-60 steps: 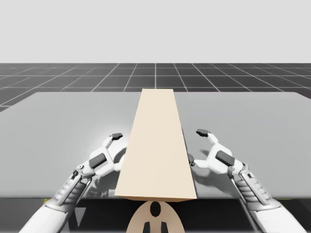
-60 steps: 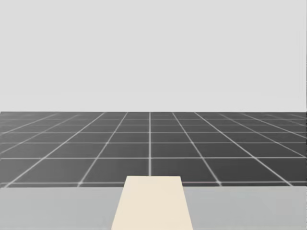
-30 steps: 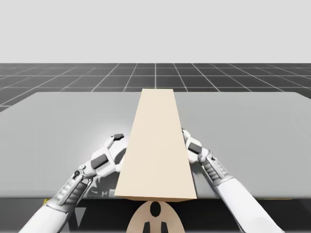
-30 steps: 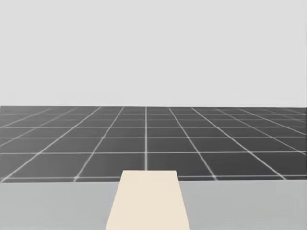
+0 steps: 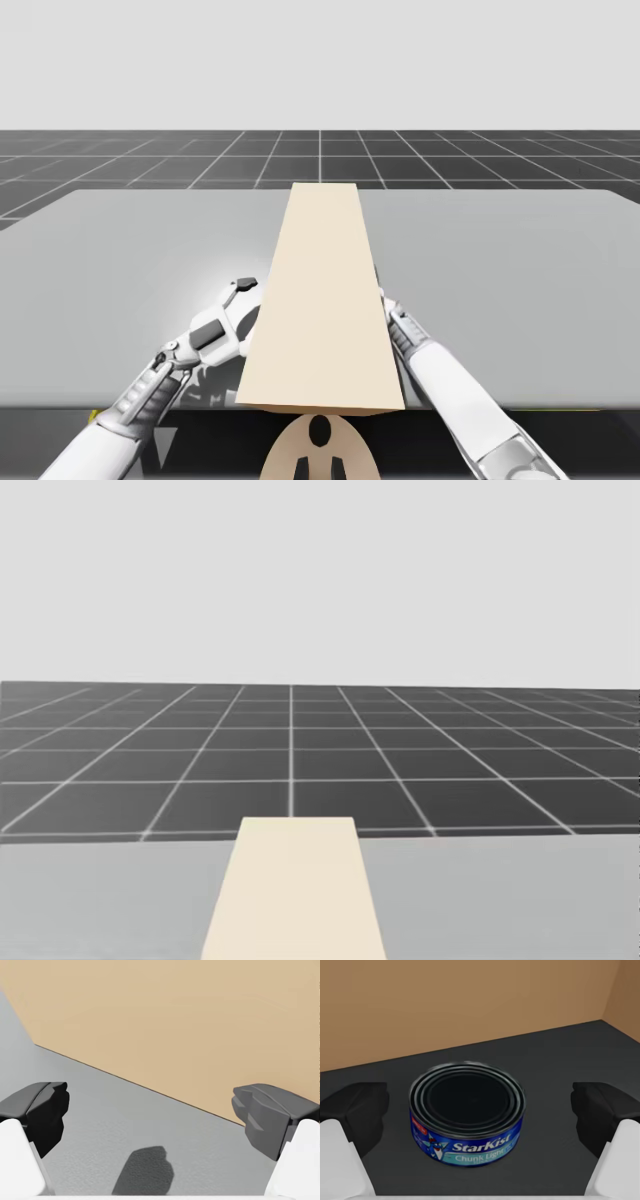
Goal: Retrieve the object from inside the box.
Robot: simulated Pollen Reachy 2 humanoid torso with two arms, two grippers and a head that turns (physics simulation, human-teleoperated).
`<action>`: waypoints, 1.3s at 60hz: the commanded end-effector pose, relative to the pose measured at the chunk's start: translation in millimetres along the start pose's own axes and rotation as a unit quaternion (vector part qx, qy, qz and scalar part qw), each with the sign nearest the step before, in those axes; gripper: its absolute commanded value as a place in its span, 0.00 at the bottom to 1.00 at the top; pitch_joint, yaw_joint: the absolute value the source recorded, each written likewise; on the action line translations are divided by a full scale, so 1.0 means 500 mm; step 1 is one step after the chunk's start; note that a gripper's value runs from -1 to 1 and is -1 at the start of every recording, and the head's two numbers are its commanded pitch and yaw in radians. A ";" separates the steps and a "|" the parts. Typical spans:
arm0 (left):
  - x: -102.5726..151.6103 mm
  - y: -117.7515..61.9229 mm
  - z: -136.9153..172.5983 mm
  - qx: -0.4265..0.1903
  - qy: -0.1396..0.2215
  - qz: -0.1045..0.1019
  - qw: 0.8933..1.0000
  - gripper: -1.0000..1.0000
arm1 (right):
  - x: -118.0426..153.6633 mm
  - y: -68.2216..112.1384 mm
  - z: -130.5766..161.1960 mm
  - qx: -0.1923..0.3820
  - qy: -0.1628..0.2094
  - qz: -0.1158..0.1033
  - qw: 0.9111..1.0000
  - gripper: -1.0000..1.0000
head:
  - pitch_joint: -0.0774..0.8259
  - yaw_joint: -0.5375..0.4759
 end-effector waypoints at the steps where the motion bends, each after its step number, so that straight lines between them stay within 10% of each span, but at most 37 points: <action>1: -0.005 -0.010 -0.004 -0.008 0.006 0.002 1.000 0.00 | -0.018 -0.015 -0.024 -0.002 0.012 0.010 1.000 0.00 | 0.15 0.46; 18: -0.005 -0.011 -0.001 -0.008 0.008 -0.001 1.000 0.00 | -0.040 -0.017 -0.058 -0.007 0.028 0.023 0.999 0.01 | 0.16 0.46; 20: -0.005 -0.011 -0.001 -0.008 0.008 -0.001 1.000 0.00 | -0.045 -0.015 -0.059 -0.019 0.029 0.024 0.999 0.32 | 0.16 0.46; 21: -0.005 -0.011 -0.001 -0.008 0.009 -0.002 1.000 0.00 | -0.047 -0.015 -0.058 -0.021 0.029 0.026 0.999 0.89 | 0.16 0.46; 22: -0.005 -0.011 -0.001 -0.008 0.009 -0.002 1.000 0.00 | -0.047 -0.015 -0.059 -0.019 0.029 0.025 0.999 0.98 | 0.16 0.46; 44: -0.007 -0.006 0.001 0.000 0.011 -0.003 1.000 0.00 | -0.036 -0.022 0.001 -0.054 0.056 0.036 0.996 1.00 | 0.16 0.45; 78: -0.007 0.004 0.002 0.009 0.013 -0.001 1.000 0.00 | 0.026 -0.068 0.344 -0.211 0.023 0.056 0.976 1.00 | 0.16 0.45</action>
